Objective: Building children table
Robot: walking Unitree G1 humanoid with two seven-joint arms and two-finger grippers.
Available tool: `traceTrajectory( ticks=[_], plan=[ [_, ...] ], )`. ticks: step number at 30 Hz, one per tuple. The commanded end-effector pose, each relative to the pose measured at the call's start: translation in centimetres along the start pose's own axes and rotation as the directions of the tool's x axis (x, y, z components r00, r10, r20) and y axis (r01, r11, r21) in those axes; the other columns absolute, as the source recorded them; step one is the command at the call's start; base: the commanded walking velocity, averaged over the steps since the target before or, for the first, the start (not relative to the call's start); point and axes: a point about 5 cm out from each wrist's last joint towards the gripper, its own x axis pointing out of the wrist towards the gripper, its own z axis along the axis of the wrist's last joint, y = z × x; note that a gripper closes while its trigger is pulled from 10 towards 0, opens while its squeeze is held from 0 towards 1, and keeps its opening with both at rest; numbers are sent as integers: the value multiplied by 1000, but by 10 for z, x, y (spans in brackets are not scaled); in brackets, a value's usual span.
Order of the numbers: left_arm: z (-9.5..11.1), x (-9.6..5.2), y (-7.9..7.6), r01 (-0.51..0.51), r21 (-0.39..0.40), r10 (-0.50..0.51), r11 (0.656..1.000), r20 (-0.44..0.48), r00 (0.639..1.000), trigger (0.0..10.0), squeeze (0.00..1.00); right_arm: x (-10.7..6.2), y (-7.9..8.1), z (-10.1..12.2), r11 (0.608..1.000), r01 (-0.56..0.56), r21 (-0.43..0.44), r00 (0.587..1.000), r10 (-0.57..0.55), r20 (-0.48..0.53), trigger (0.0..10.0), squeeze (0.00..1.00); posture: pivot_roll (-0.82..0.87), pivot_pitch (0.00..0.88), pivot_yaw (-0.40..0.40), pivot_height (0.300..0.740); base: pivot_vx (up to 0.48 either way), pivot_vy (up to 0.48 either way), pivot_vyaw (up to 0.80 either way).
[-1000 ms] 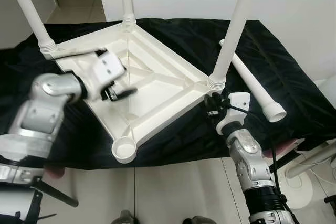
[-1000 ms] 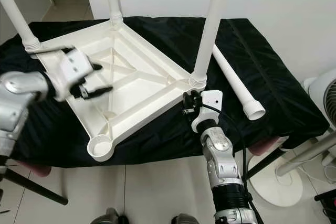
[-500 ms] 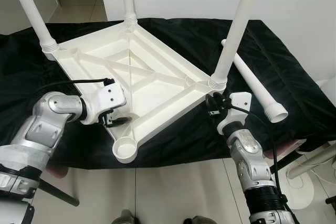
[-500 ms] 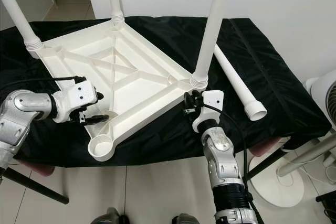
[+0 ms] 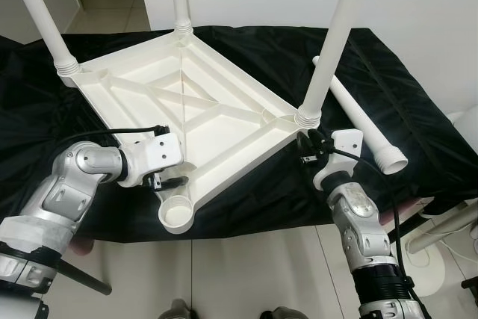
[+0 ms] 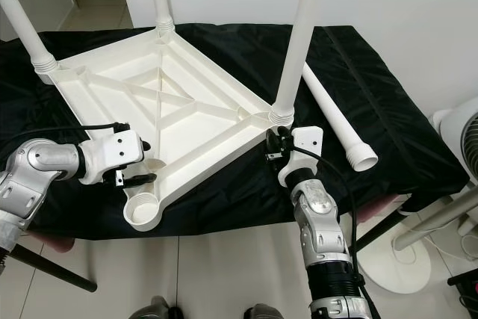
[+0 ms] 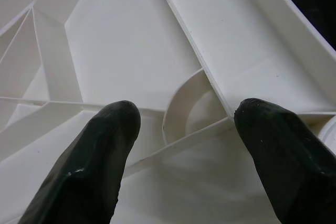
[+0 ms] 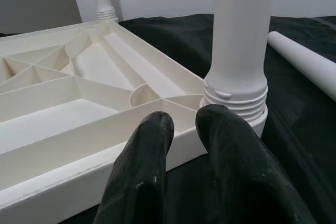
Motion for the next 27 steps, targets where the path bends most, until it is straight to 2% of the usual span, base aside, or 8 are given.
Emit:
traceTrajectory(
  ticks=[1, 4, 8, 9, 11, 15, 22, 27],
  plan=[
    [-11, 4, -4, -100, -33, 98, 994, -49, 994, 10000, 0, 2, -2, 4, 1000, -1, -3, 1000, 1, 6, 10000, 0, -82, 58, 4, 740, 0, 0, 0],
    [-11, 6, -11, -77, -52, 75, 996, -39, 996, 10000, 0, 3, -2, 5, 1000, -5, -5, 1000, 5, 6, 10000, 0, -81, 63, 0, 740, 0, 0, 0],
    [2, 23, -32, -57, -138, 63, 989, 42, 997, 10000, 0, 4, -1, 6, 1000, -7, -6, 1000, 7, 10, 10000, 0, -87, 67, 0, 740, 0, 0, 0],
    [2, 23, -32, -57, -138, 63, 989, 42, 997, 10000, 0, 4, -1, 6, 1000, -7, -6, 1000, 7, 10, 10000, 0, -87, 67, 0, 740, 0, 0, 0],
    [14, 37, -36, -75, -197, 95, 978, 92, 991, 10000, 0, 4, -2, 7, 1000, -6, -7, 1000, 6, 10, 10000, 0, -87, 67, 0, 740, 0, 0, 0],
    [29, 49, -41, -74, -217, 106, 973, 141, 984, 10000, 0, 4, -1, 7, 1000, -10, -8, 1000, 10, 9, 10000, 0, -90, 70, -7, 740, 0, 0, 0],
    [39, 53, -38, -92, -236, 134, 967, 170, 976, 10000, 0, 4, -2, 7, 1000, -12, -10, 1000, 12, 8, 10000, 0, -91, 70, -5, 740, 0, 0, 0],
    [38, 38, -17, -140, -277, 197, 951, 192, 961, 10000, 0, 5, -2, 8, 1000, -9, -9, 1000, 9, 9, 10000, 0, -93, 69, -4, 740, 0, 0, 0]
  ],
)
